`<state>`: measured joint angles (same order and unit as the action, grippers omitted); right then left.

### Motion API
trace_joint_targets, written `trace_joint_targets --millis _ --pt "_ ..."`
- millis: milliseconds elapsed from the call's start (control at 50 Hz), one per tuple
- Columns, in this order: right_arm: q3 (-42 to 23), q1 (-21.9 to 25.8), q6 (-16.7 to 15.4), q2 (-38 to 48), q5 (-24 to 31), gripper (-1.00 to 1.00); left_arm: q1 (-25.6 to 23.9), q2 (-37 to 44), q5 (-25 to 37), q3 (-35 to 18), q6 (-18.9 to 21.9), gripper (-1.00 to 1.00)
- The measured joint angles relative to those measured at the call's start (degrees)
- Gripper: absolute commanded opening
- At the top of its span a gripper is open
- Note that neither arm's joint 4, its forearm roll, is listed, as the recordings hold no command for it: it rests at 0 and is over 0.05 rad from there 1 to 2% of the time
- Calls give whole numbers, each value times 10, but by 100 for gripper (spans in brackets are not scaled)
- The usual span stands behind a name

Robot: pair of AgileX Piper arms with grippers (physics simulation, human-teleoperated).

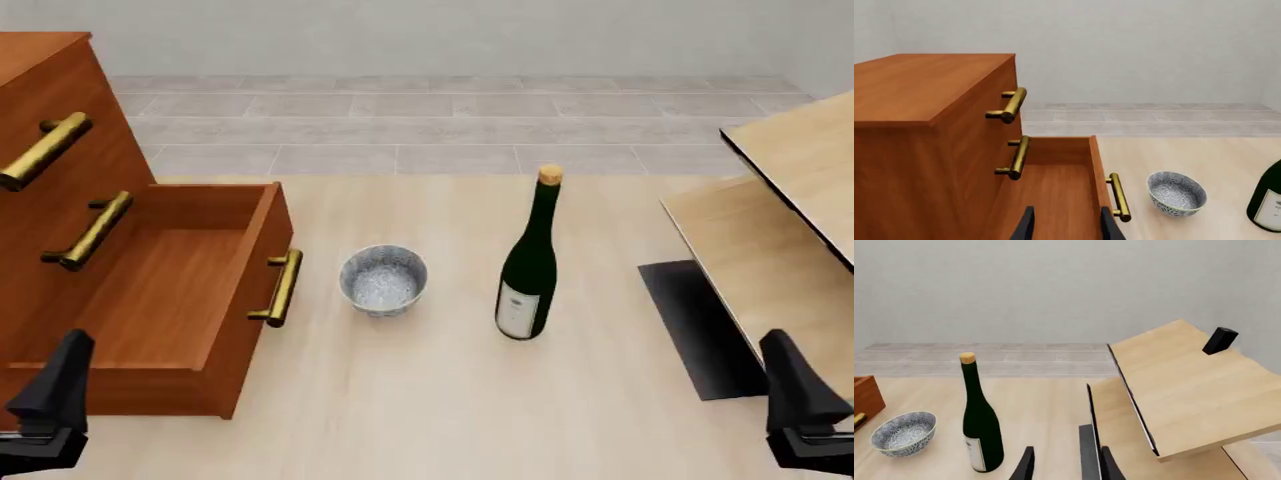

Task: Put the bowl on top of the cabinet.

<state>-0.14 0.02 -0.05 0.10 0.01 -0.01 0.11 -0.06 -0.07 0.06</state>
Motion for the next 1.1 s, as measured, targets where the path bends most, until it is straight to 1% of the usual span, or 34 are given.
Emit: trace_joint_targets --millis 520,640,720,860,1000,1100 --pt "-1 3 -4 -1 3 100 -8 4 6 -5 6 100" --pt "-1 4 -7 -1 4 100 -16 28 -3 -13 8 100" --pt "-1 4 -8 -1 4 100 -26 54 -6 -34 9 100" --pt "-1 3 -11 0 5 100 -42 111 -6 -86 6 100" --pt "-1 4 -12 0 5 100 -67 185 -2 -155 5 100" --pt "-1 4 -13 0 5 100 -95 245 8 -211 8 100"
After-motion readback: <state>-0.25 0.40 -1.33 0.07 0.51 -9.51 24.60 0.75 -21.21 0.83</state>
